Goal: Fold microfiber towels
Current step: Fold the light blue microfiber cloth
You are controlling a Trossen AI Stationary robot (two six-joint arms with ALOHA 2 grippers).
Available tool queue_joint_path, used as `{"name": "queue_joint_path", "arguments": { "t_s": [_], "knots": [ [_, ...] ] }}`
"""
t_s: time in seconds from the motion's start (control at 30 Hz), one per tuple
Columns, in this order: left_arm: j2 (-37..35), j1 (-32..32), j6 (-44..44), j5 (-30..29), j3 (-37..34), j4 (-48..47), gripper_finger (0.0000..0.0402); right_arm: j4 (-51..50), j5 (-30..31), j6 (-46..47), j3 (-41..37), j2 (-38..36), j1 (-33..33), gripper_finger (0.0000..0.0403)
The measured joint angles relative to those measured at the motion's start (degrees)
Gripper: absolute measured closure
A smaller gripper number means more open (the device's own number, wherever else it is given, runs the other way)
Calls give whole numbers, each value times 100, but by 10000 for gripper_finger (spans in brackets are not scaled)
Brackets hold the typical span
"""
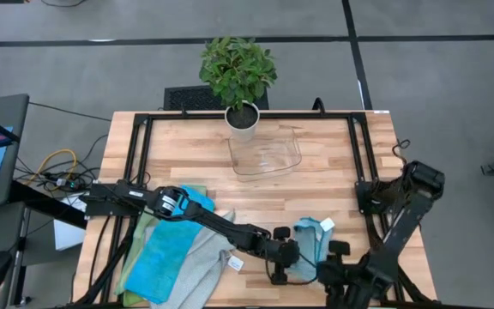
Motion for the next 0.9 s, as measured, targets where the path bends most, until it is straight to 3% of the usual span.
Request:
{"name": "queue_joint_path", "arguments": {
  "t_s": [0.17, 0.3, 0.43, 0.57, 0.9],
  "knots": [
    [99, -169, 38, -299, 6, 187, 401, -1495, 1090, 663, 9, -892, -130, 177],
    [111, -229, 7, -559, -1, 221, 401, -1969, 1424, 24, -4, -1525, -611, 176],
    [117, -241, 103, -663, -2, 225, 401, -1077, 690, -1473, -241, -1844, -1292, 176],
    [122, -249, 97, -721, -4, 219, 401, -240, 20, -2650, -626, -1659, -1743, 176],
    [133, -363, 117, -1036, -13, 206, 401, 928, -992, -4290, -1274, -1212, -2526, 177]
  ]
}}
